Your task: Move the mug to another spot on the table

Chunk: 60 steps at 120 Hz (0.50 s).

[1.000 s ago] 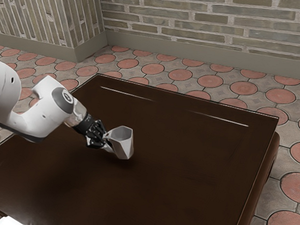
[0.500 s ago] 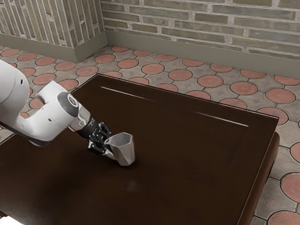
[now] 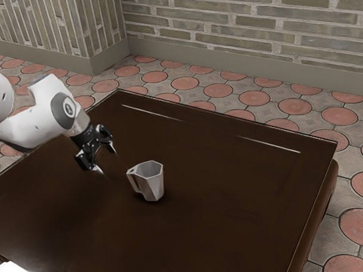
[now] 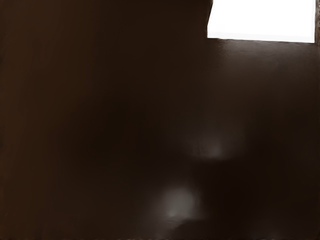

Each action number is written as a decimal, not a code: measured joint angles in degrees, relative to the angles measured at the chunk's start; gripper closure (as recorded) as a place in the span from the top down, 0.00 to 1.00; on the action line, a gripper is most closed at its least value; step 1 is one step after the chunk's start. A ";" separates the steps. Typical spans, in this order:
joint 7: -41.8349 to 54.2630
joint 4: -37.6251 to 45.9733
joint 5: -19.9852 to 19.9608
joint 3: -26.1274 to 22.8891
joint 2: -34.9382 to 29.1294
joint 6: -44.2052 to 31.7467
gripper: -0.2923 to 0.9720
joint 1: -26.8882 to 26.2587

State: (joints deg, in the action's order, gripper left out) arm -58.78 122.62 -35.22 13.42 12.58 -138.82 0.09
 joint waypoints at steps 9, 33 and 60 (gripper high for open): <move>0.63 -5.01 9.79 1.20 -1.41 3.34 0.75 0.12; 12.93 -19.92 26.80 -1.84 -7.06 19.65 0.76 0.11; 24.53 -37.41 32.82 -9.69 -8.71 38.42 0.77 -2.36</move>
State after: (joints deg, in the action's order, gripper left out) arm -34.25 85.22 -2.40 3.73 3.88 -100.40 -2.27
